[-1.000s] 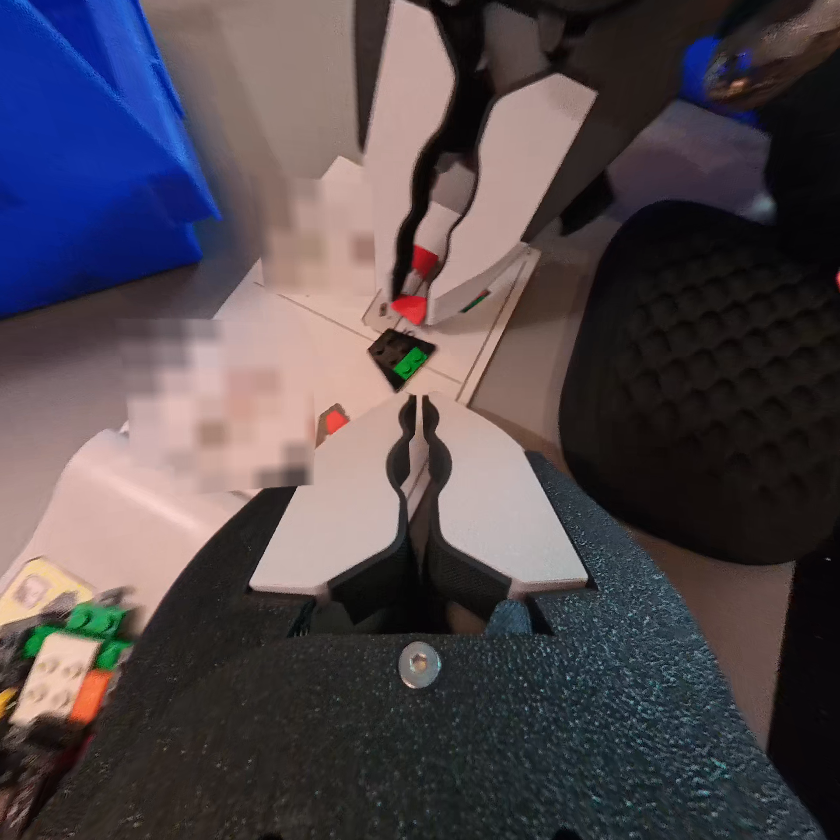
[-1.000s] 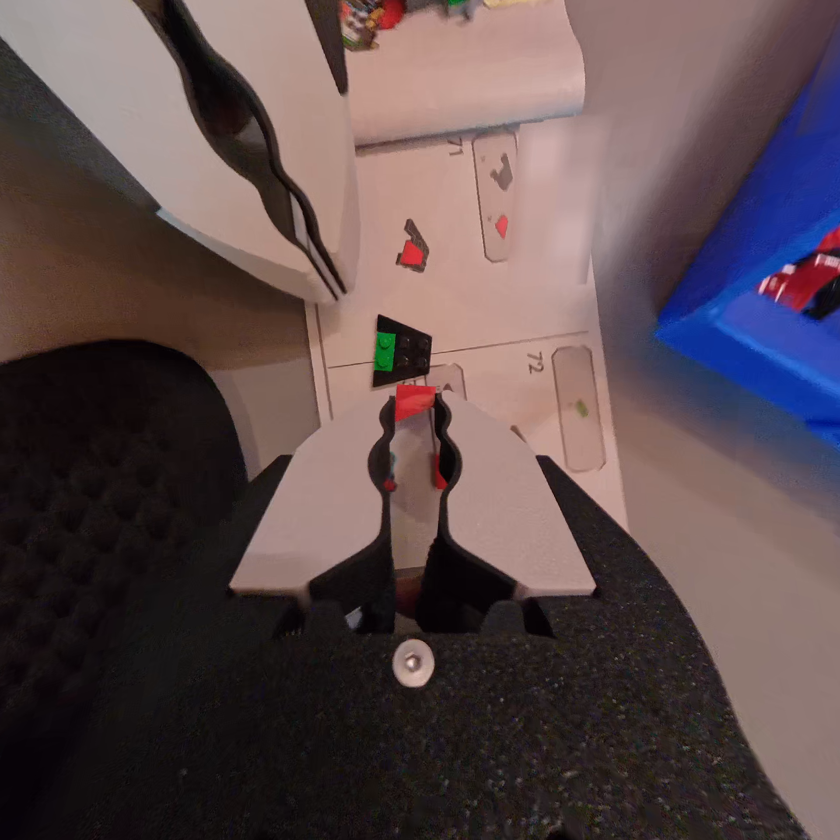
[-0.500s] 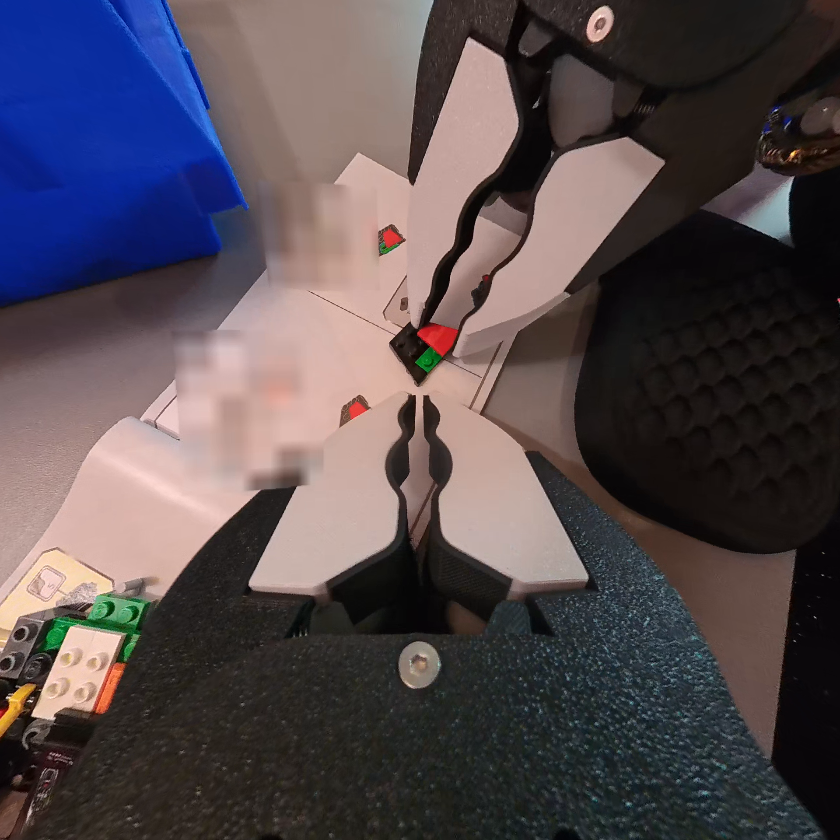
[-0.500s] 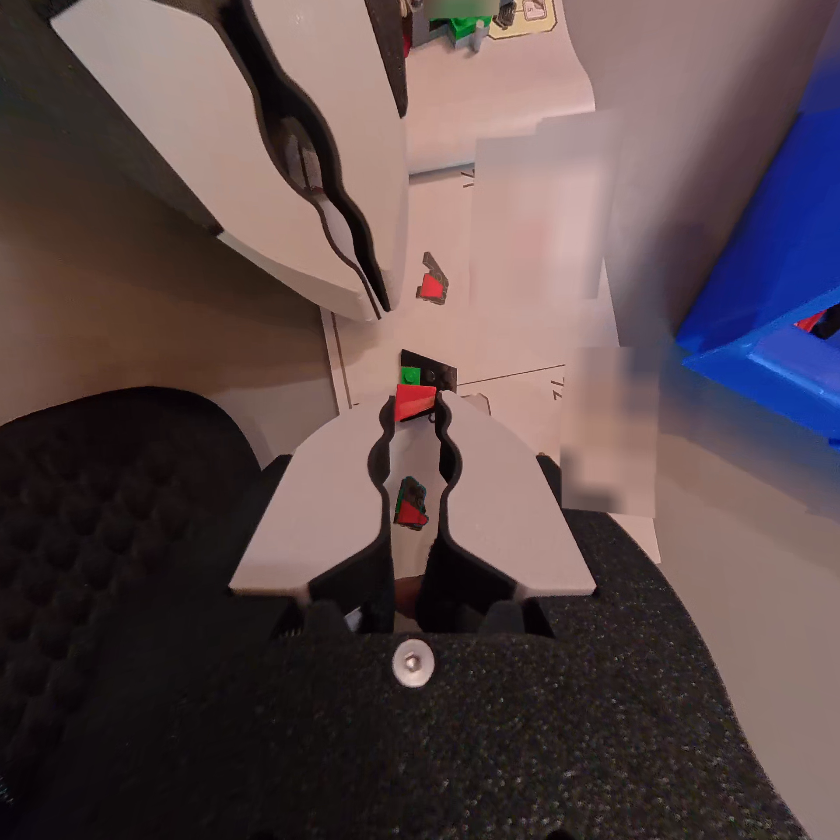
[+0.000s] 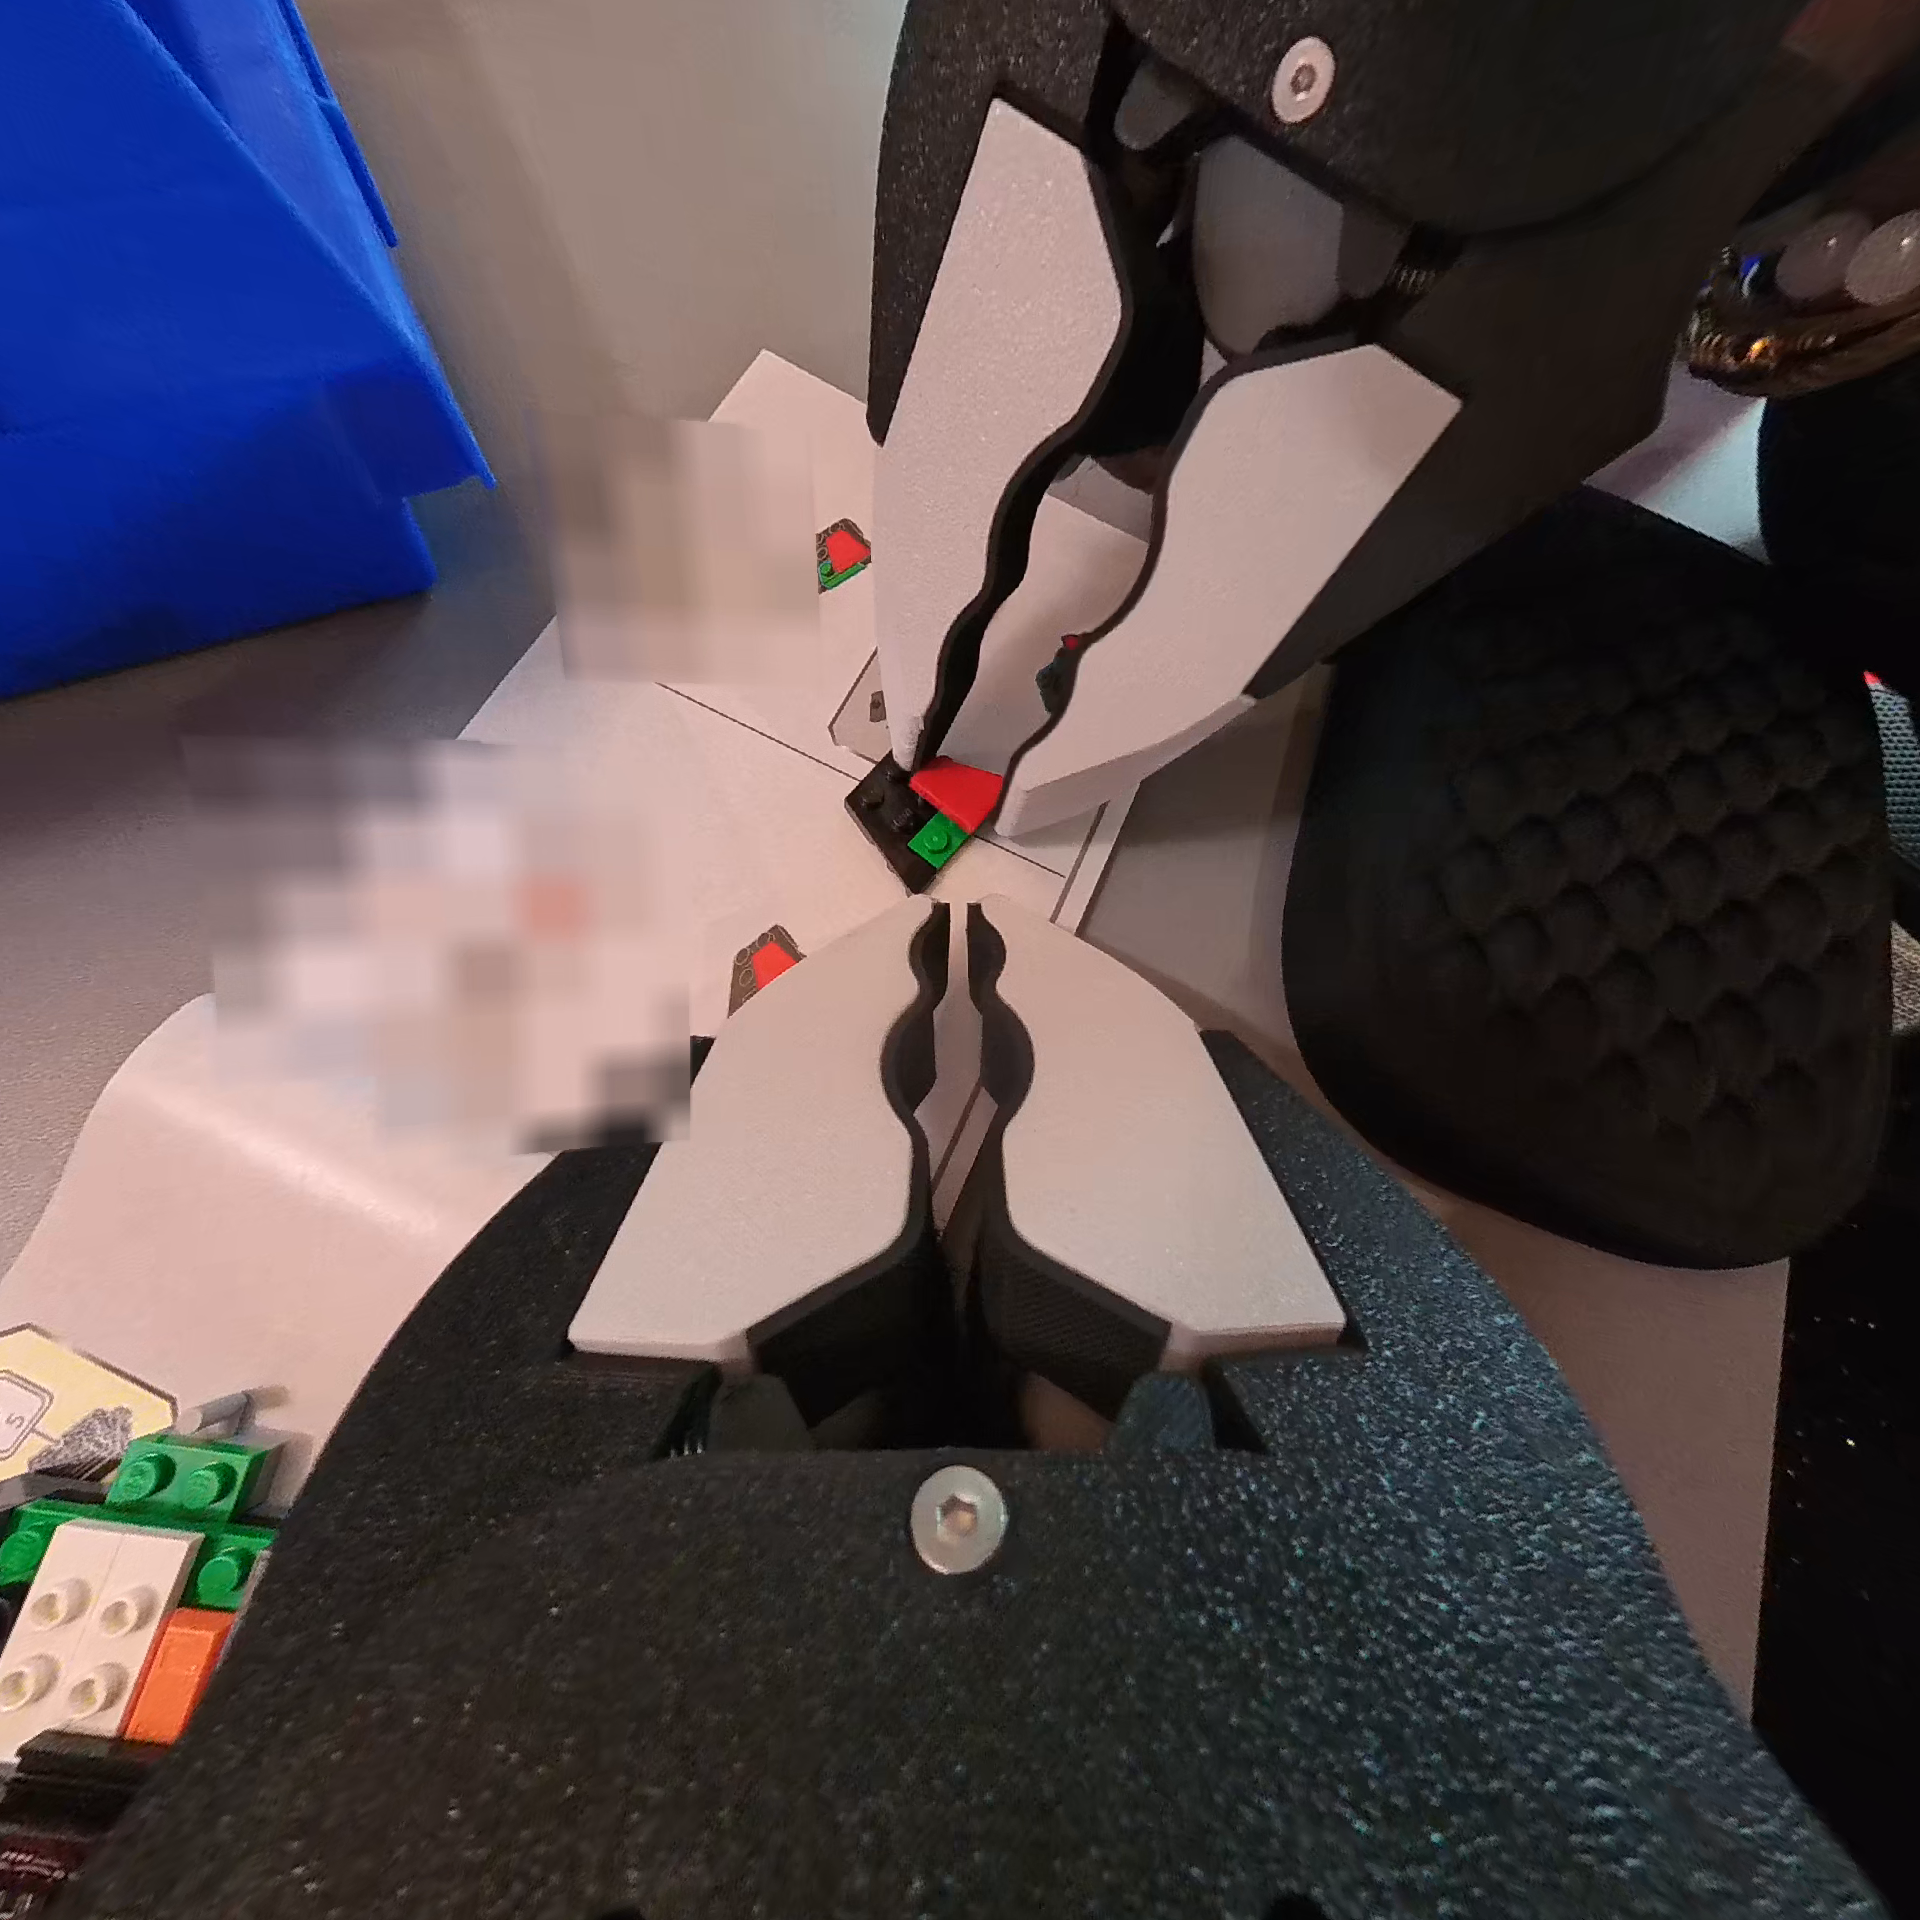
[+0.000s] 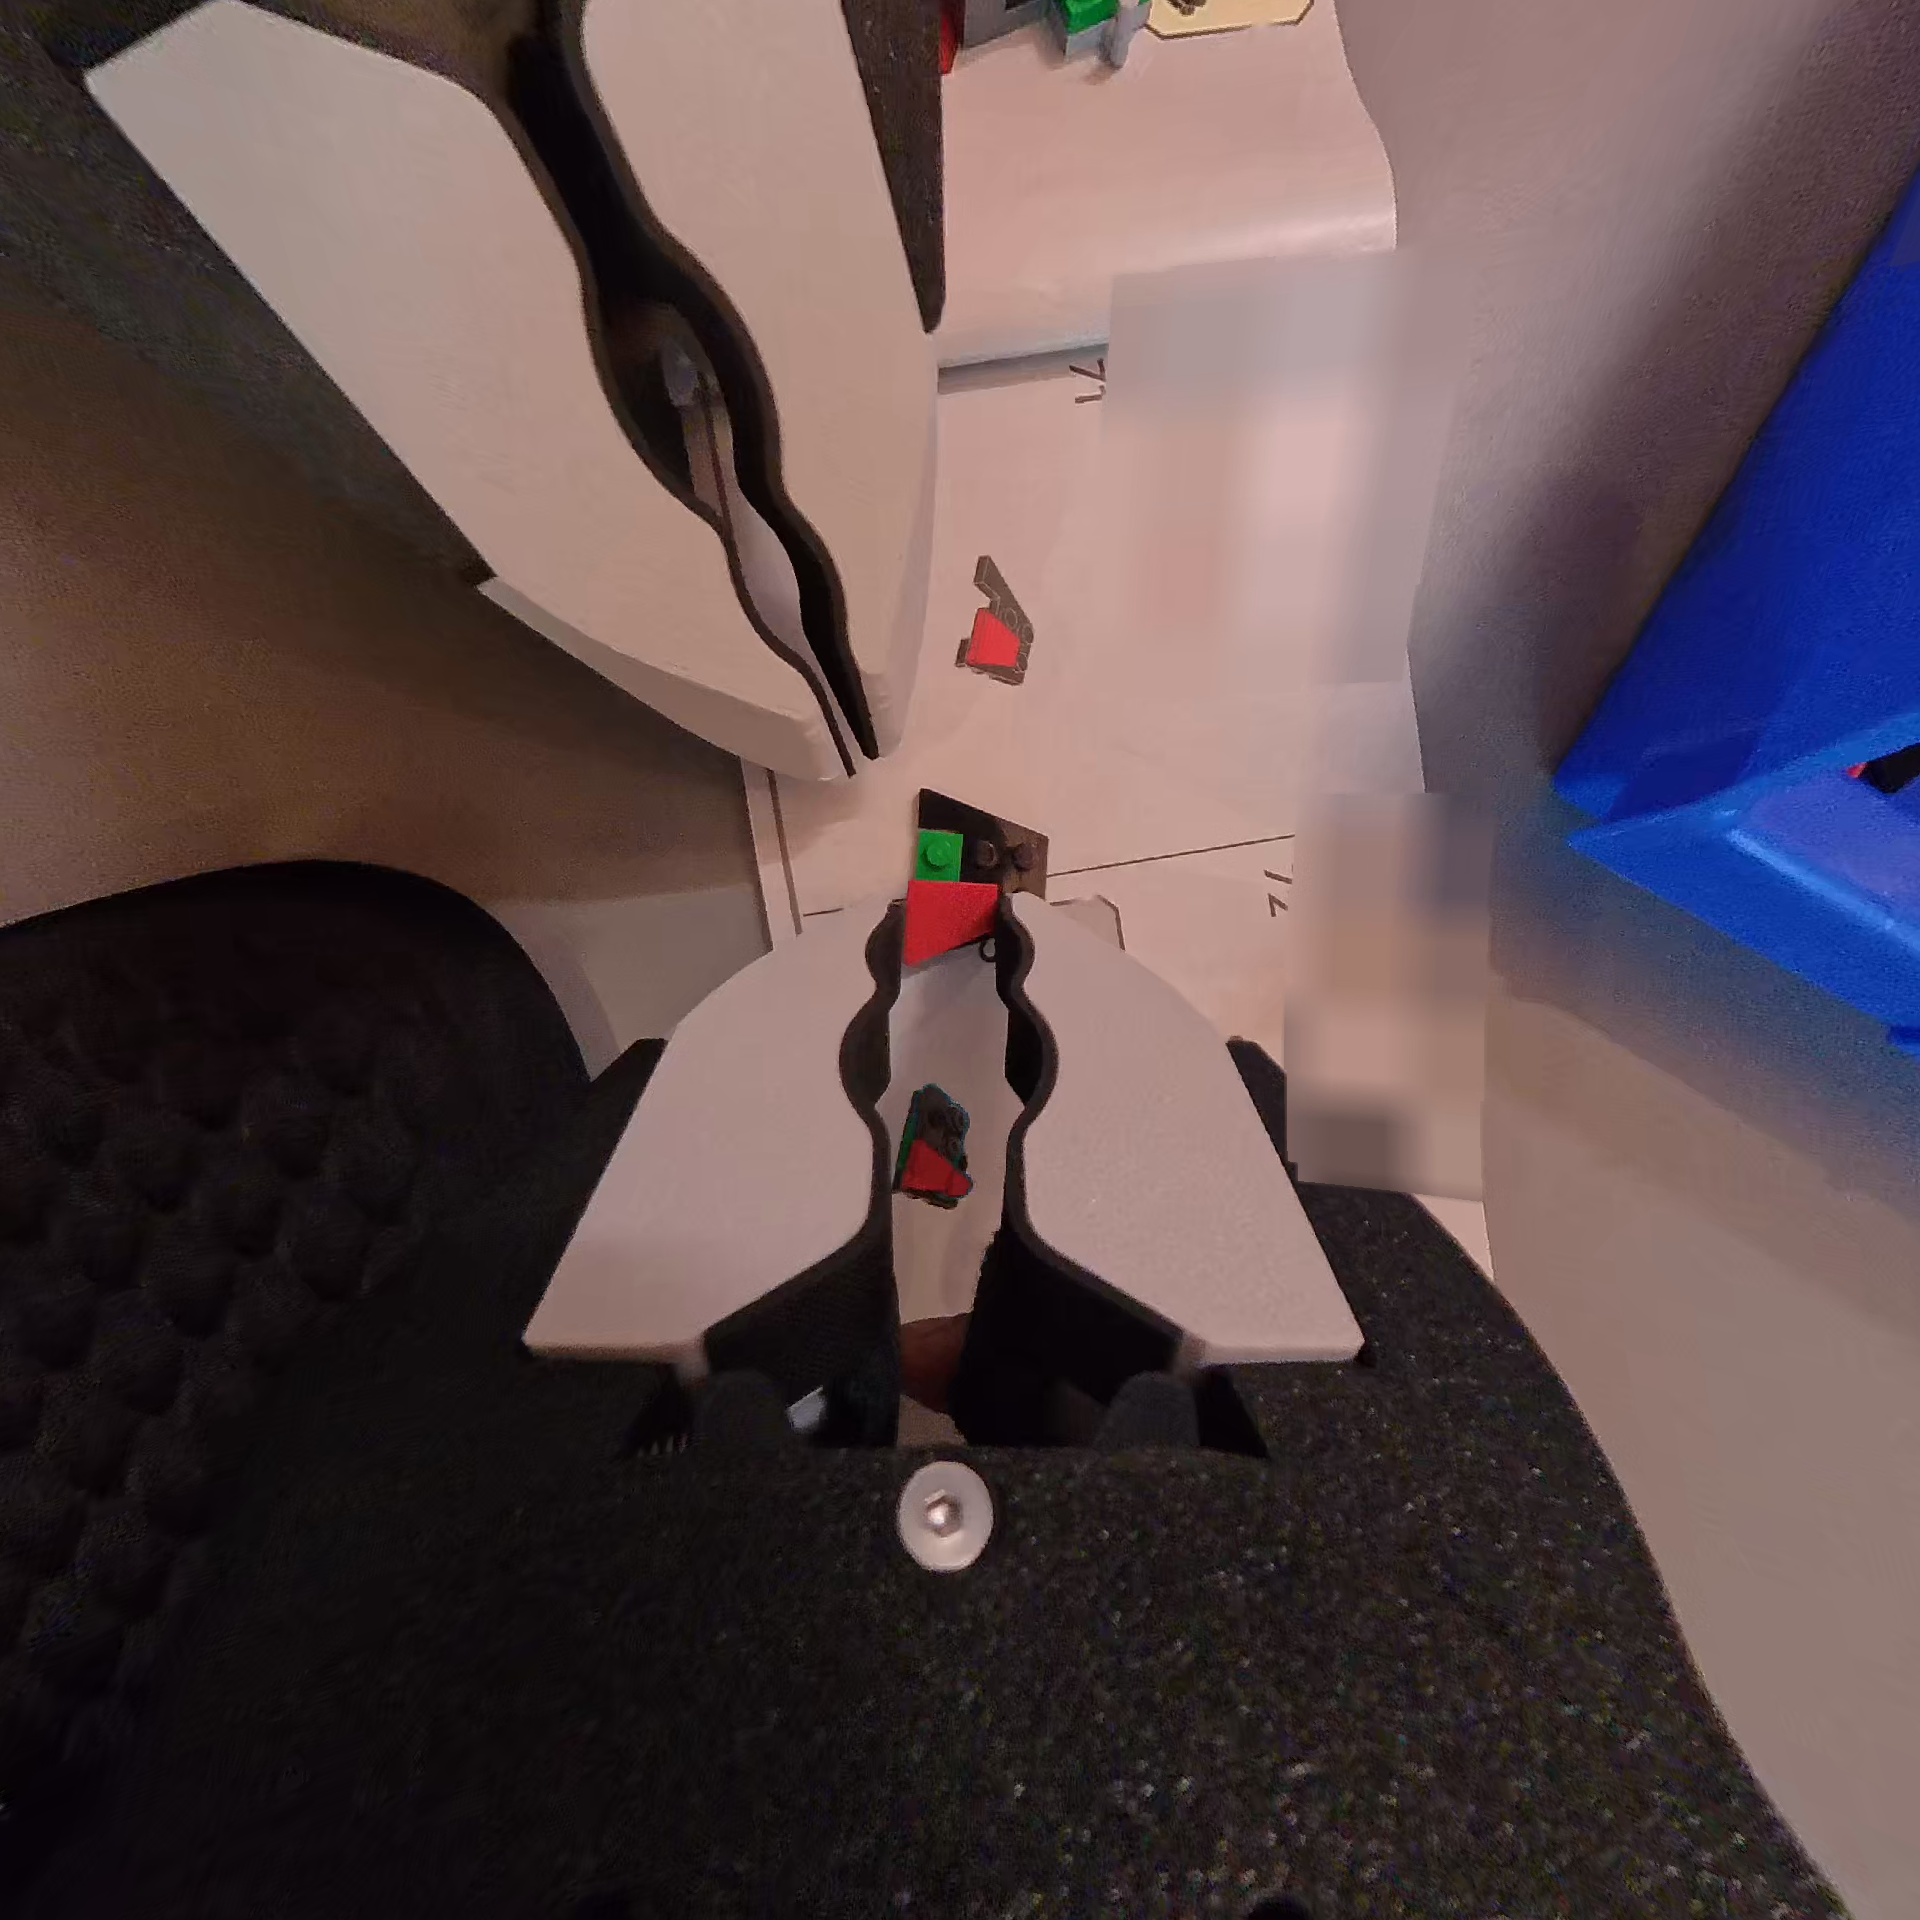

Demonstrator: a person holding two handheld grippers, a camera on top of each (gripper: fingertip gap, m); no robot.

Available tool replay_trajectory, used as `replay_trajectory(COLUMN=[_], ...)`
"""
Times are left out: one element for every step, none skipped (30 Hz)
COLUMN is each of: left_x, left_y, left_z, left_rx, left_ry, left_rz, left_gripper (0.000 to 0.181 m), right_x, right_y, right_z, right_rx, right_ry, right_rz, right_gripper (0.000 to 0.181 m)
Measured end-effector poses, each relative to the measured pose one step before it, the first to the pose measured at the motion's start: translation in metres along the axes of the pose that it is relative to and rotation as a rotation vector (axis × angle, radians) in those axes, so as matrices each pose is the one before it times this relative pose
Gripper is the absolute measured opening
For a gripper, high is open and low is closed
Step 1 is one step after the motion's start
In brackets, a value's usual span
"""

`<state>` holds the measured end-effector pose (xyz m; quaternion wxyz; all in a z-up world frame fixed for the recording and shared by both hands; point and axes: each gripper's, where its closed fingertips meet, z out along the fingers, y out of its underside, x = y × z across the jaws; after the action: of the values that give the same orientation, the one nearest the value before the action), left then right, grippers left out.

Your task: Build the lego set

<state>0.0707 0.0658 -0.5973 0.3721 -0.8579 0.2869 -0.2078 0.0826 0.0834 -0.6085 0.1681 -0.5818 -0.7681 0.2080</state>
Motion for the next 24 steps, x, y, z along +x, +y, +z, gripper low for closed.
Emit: replay_trajectory(left_x=[0.00006,-0.00011,-0.00018,0.00009,0.00027,0.00026,0.00005,-0.00005,-0.00018,-0.00027,-0.00043,-0.00021,-0.00009,0.00028,0.00069,0.00105,0.00101,0.00112,0.00098,0.00077,0.00051,0.00012,-0.00006,0.00012], left_y=[-0.00003,-0.00007,0.00017,0.00008,-0.00013,0.00000,0.00012,0.00024,0.00020,0.00009,-0.00010,0.00001,0.00024,0.00045,0.00058,0.00054,0.00019,-0.00012,-0.00015,-0.00018,0.00018,0.00028,0.00027,0.00020], left_z=[-0.00010,-0.00002,-0.00006,0.00002,0.00003,0.00010,0.00004,0.00012,-0.00017,-0.00011,-0.00017,0.00008,0.00033,0.00076,0.00101,0.00109,0.00105,0.00085,0.00081,0.00072,0.00059,0.00056,0.00048,0.00036], left_rx=[0.0010,0.0006,-0.0002,0.0002,0.0013,0.0006,-0.0003,-0.0010,-0.0008,0.0000,0.0010,0.0004,-0.0019,-0.0039,-0.0046,-0.0044,-0.0024,-0.0011,-0.0002,-0.0006,-0.0025,-0.0022,-0.0022,-0.0015], left_ry=[0.0013,0.0003,-0.0006,0.0011,0.0024,0.0016,0.0003,-0.0008,-0.0011,-0.0020,-0.0020,-0.0009,-0.0006,0.0010,0.0027,0.0039,0.0032,0.0039,0.0032,0.0020,0.0008,-0.0012,-0.0004,0.0005], left_rz=[-0.0017,-0.0010,-0.0008,-0.0006,-0.0005,-0.0008,-0.0004,-0.0002,0.0003,0.0001,-0.0006,-0.0008,-0.0010,-0.0004,-0.0005,-0.0003,0.0002,0.0005,0.0010,0.0018,0.0021,0.0015,0.0007,-0.0002], left_gripper=[0.002,0.003,0.003,0.002,0.002,0.002,0.002,0.002,0.002,0.002,0.002,0.002,0.002,0.002,0.002,0.002,0.002,0.002,0.002,0.002,0.002,0.002,0.002,0.002], right_x=[-0.00055,0.00023,0.00000,-0.00062,-0.00032,0.00013,0.00003,0.00025,0.00071,0.00098,0.00152,0.00241,0.00255,0.00142,-0.00051,-0.00098,-0.00003,-0.00037,-0.00176,-0.00136,-0.00028,0.00072,0.00058,0.00017], right_y=[-0.00006,0.00006,0.00026,-0.00033,-0.00058,-0.00057,-0.00004,0.00010,0.00014,-0.00039,-0.00111,-0.00155,-0.00163,-0.00153,-0.00041,0.00083,0.00090,0.00075,0.00069,0.00048,0.00052,-0.00044,-0.00082,0.00017], right_z=[0.00003,-0.00003,-0.00003,-0.00005,-0.00015,-0.00014,-0.00009,-0.00029,-0.00091,-0.00169,-0.00238,-0.00292,-0.00283,-0.00159,-0.00010,0.00126,0.00180,0.00203,0.00206,0.00192,0.00161,0.00067,0.00018,0.00021], right_rx=[-0.0003,-0.0011,-0.0014,0.0024,0.0042,0.0034,0.0005,-0.0008,0.0006,0.0067,0.0145,0.0194,0.0202,0.0173,0.0054,-0.0061,-0.0094,-0.0103,-0.0120,-0.0110,-0.0107,-0.0031,-0.0016,-0.0079], right_ry=[-0.0030,0.0014,-0.0005,-0.0052,-0.0021,0.0000,-0.0011,0.0017,0.0045,0.0044,0.0057,0.0092,0.0087,0.0014,-0.0089,-0.0073,0.0031,0.0015,-0.0086,-0.0077,-0.0014,0.0030,0.0005,-0.0014], right_rz=[-0.0031,-0.0004,0.0004,-0.0011,-0.0002,0.0023,0.0016,0.0006,0.0015,0.0045,0.0096,0.0144,0.0178,0.0195,0.0139,0.0035,-0.0057,-0.0086,-0.0066,-0.0046,-0.0032,-0.0021,-0.0011,0.0003], right_gripper=[0.017,0.018,0.019,0.019,0.020,0.020,0.021,0.021,0.022,0.022,0.021,0.016,0.004,0.000,0.000,0.000,0.000,0.000,0.000,0.000,0.000,0.000,0.000,0.000])
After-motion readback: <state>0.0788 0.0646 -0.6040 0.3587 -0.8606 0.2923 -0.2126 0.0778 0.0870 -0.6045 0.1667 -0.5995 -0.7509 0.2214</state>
